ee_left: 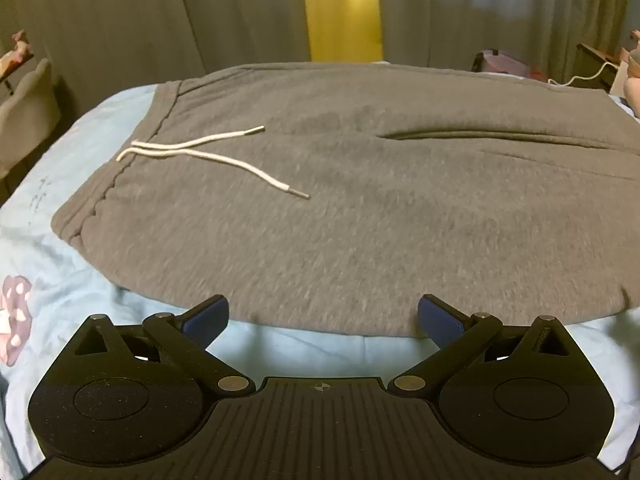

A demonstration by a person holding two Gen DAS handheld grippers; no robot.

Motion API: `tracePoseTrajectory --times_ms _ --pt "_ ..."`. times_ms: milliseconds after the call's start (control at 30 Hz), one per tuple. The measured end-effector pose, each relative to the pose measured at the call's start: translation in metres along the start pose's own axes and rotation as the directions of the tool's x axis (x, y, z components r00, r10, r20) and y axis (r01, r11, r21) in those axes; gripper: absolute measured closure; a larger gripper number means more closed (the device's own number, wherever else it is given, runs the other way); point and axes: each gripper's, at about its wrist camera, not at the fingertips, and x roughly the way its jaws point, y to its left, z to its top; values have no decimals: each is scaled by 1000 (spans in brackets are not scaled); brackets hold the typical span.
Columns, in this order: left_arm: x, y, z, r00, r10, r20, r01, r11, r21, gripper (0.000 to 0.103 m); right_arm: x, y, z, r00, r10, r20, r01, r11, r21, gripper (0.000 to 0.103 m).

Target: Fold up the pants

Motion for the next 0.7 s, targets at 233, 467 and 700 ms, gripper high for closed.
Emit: tracePoseTrajectory --times_ms 233,467,700 --pt "2 3 -1 1000 -5 -2 5 1000 0 0 1 -2 0 1000 -1 4 1 1000 -3 4" --pt "1 4 -1 1000 -9 -4 9 1000 -2 0 1 -1 -1 1000 -2 2 2 1000 -3 4" --pt "2 4 -2 1000 -9 -5 9 1000 -10 0 1 -1 0 1000 1 2 -1 1000 0 4"
